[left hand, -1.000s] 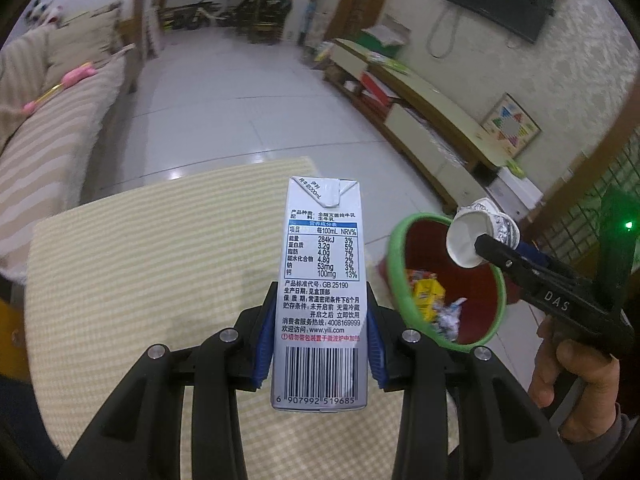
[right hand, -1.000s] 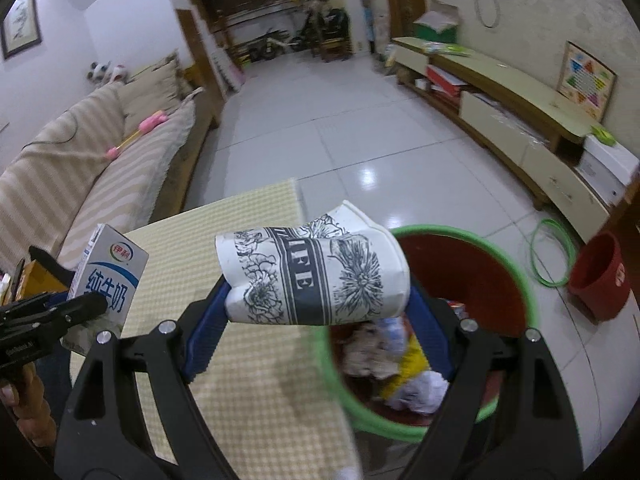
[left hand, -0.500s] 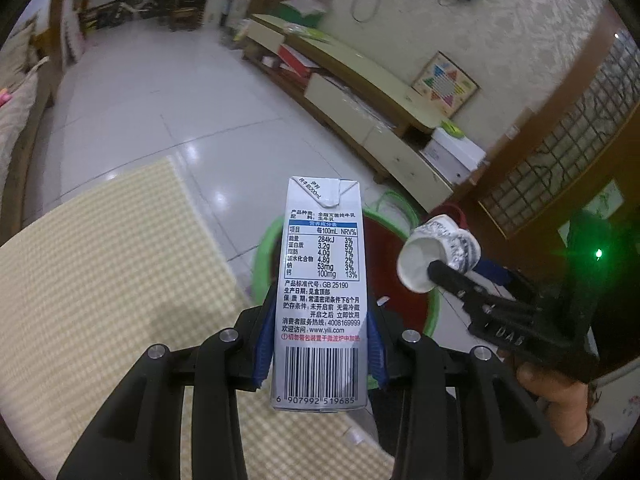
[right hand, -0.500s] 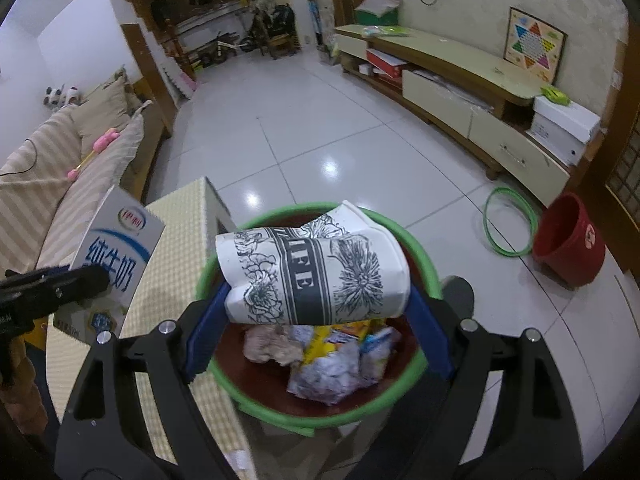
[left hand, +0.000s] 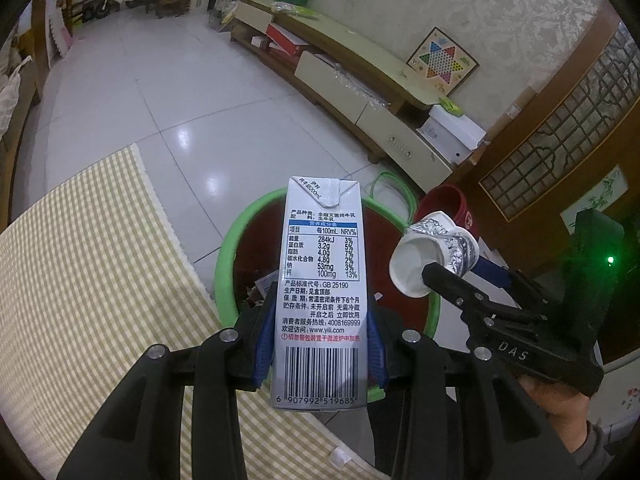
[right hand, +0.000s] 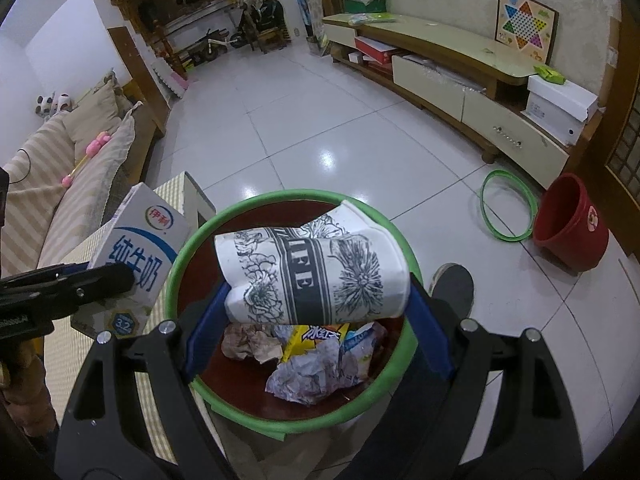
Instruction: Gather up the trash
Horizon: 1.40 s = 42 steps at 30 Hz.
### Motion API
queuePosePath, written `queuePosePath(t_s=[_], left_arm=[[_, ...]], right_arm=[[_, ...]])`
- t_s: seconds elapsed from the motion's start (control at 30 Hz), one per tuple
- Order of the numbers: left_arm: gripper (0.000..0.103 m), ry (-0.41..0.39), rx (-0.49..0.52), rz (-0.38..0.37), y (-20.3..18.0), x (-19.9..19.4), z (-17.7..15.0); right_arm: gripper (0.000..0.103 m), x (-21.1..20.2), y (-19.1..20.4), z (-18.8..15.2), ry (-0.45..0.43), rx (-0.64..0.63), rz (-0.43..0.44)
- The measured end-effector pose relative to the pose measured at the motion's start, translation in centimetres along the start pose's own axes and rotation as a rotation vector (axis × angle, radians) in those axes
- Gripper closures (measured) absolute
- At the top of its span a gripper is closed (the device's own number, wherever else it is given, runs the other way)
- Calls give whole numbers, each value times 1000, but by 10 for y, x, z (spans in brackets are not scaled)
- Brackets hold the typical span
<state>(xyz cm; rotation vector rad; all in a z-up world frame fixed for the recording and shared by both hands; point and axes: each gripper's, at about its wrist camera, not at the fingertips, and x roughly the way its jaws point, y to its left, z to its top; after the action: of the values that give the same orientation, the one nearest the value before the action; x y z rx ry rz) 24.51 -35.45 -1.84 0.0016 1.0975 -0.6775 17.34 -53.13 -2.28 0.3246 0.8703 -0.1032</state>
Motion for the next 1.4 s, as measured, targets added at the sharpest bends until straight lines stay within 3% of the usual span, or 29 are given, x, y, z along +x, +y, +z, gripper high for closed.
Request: queuePosePath(t_s=[0.37, 0.5, 0.53, 0.73, 1.07, 1.23, 1.4], left_arm=[[65, 31, 3, 24, -2, 18, 5], [27, 16, -23, 18, 3, 16, 4], [24, 11, -30, 17, 5, 15, 2], [11, -22, -56, 39, 18, 1, -3], [8, -109, -96, 104, 49, -57, -22], [8, -208, -77, 239, 71, -107, -49], [8, -258, -131, 343, 99, -156, -86]], right_arm=[[22, 13, -1, -2, 29, -25, -12], [17, 16, 2, -2, 40, -37, -19], [10, 16, 2, -2, 36, -41, -23], [5, 14, 10, -2, 29, -60, -28], [5, -6, 53, -1, -13, -93, 13], [5, -27, 95, -8, -53, -122, 46], [5, -44, 145, -29, -67, -175, 87]])
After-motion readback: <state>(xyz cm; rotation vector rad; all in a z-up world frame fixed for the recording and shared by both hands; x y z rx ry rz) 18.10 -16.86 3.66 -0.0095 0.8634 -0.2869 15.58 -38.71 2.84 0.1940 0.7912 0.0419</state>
